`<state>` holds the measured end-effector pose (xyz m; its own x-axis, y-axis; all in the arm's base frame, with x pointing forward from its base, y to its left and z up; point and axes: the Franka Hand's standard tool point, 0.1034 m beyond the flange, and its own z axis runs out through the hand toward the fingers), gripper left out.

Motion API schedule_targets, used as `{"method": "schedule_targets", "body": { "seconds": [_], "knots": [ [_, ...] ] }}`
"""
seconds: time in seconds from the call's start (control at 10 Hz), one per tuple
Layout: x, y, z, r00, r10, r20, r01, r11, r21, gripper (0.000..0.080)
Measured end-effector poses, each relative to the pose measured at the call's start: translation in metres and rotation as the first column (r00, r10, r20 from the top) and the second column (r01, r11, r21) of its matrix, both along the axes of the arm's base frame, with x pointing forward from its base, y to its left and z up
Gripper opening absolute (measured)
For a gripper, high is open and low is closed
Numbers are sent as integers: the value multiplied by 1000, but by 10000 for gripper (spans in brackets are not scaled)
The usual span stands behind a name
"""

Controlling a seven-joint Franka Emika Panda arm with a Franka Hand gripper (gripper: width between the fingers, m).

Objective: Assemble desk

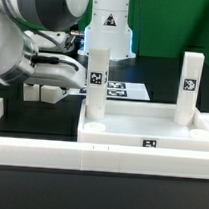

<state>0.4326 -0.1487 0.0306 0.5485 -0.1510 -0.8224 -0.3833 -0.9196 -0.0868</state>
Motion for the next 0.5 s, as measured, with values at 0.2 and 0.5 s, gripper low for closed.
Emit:
{"method": "schedule_targets", "body": {
  "seconds": [0.2, 0.5],
  "knots": [
    [10, -1, 3, 1000, 5, 20, -5, 1000, -6, 648],
    [11, -4, 2, 1000, 4, 31, -4, 1000, -10, 648]
  ]
}}
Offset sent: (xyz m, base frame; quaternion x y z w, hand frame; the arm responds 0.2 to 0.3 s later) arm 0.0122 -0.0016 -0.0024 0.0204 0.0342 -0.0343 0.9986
